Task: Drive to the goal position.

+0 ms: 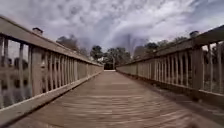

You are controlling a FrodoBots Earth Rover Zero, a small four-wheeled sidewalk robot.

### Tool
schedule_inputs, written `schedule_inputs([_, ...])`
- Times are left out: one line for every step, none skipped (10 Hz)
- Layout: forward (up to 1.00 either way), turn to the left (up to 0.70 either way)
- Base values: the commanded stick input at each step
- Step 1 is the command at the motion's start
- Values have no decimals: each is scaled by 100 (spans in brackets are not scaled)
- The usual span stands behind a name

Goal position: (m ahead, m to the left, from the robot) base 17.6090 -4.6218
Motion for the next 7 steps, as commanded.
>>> schedule_inputs([70,0])
schedule_inputs([70,0])
schedule_inputs([70,0])
schedule_inputs([70,0])
schedule_inputs([70,0])
schedule_inputs([70,0])
schedule_inputs([70,0])
